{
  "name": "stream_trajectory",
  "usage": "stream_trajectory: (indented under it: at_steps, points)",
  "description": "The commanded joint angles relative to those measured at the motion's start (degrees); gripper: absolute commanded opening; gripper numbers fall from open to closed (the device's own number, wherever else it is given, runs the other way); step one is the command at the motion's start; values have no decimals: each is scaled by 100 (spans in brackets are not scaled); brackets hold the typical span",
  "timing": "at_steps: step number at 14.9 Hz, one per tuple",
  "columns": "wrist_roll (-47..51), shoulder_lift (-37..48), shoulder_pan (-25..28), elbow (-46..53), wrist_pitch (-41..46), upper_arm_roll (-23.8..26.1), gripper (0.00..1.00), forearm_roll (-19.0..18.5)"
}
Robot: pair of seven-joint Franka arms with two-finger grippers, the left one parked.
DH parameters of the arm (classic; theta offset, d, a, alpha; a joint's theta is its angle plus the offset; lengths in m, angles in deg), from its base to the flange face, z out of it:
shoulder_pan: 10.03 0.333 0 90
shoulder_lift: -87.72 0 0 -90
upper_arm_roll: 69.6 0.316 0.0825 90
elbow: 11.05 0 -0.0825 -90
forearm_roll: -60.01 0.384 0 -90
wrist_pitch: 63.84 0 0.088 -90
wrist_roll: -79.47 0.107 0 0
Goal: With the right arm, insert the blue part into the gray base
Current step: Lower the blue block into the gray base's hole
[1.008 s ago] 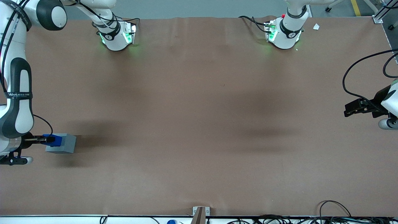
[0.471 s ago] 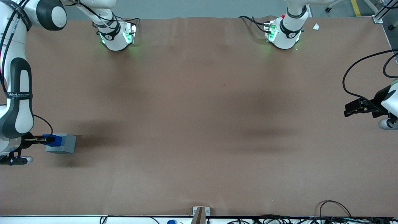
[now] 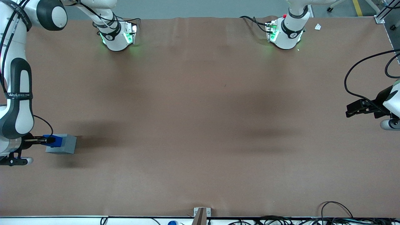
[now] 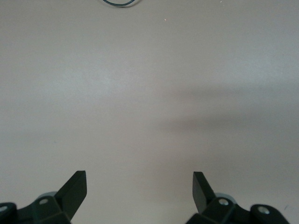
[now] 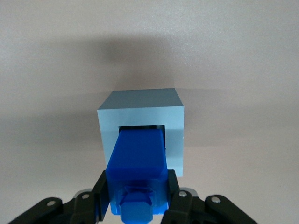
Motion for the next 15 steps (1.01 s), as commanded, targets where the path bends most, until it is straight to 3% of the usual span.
stream_trajectory:
  at_steps: [1, 15]
  points:
    - [-76, -130, -99, 65, 56, 74, 8, -51]
    - [-67, -130, -99, 100, 162, 74, 8, -51]
